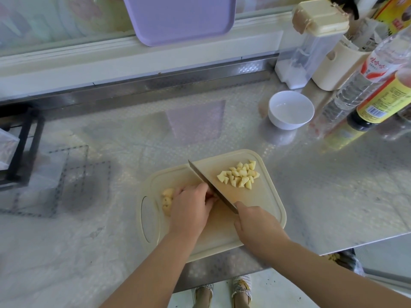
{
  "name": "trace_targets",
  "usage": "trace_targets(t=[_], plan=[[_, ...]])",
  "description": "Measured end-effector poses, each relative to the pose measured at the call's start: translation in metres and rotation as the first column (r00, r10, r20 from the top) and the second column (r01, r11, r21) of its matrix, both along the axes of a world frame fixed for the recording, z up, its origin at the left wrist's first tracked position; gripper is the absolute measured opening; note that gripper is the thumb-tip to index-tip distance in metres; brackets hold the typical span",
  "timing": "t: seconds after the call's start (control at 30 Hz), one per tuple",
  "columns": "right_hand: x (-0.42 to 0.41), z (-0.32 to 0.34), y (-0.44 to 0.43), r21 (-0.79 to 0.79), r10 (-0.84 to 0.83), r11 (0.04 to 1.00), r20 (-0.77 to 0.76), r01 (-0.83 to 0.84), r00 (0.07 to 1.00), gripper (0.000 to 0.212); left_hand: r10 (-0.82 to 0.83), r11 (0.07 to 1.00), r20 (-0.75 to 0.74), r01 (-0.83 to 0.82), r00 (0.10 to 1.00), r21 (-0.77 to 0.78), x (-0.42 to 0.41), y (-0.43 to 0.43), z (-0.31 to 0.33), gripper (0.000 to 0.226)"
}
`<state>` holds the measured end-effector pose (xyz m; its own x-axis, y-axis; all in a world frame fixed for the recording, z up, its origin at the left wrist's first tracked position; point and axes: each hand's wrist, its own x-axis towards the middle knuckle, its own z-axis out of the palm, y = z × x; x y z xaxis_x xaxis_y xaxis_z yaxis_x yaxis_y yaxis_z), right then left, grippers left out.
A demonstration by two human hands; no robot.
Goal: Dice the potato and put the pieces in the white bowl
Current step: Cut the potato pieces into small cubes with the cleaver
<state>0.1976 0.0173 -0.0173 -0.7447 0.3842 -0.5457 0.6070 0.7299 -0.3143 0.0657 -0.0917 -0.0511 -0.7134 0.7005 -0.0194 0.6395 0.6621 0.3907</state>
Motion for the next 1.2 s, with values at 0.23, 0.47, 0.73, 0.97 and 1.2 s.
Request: trace_targets(t=[0.23, 0.47, 0.73, 0.97, 1.2], plan=[[0.001, -0.003, 0.004, 0.012, -0.001, 1.0, 0.0, 0.001, 1.0, 0.026, -0.013, 1.0, 0.023, 0.013, 1.0, 0.007, -0.001, -0.001, 0.001, 0.012], [0.006, 0.011, 0.029, 0.062, -0.045, 0.997, -0.153, 0.055, 0.987, 0.028, -0.013, 1.0, 0.016, 0.014, 1.0, -0.019, -0.006, 0.018, 0.006, 0.018], [0.013, 0.03, 0.063, 0.231, -0.004, 0.972, -0.209, 0.053, 0.978, 0.028, 0.021, 0.976, 0.26, -0.076, 0.965, 0.204, -0.002, 0.019, 0.028, 0.009], [0.021, 0.034, 0.07, 0.375, 0.215, 0.915, -0.14, -0.15, 0.966, 0.026, -0.199, 0.928, 0.096, 0.156, 0.975, 0.339, -0.03, 0.028, 0.073, 0.015], [0.017, 0.041, 0.069, 0.414, 0.299, 0.875, -0.058, -0.249, 0.952, 0.019, -0.388, 0.917, 0.327, 0.395, 0.862, 0.049, -0.033, 0.069, 0.05, 0.008]])
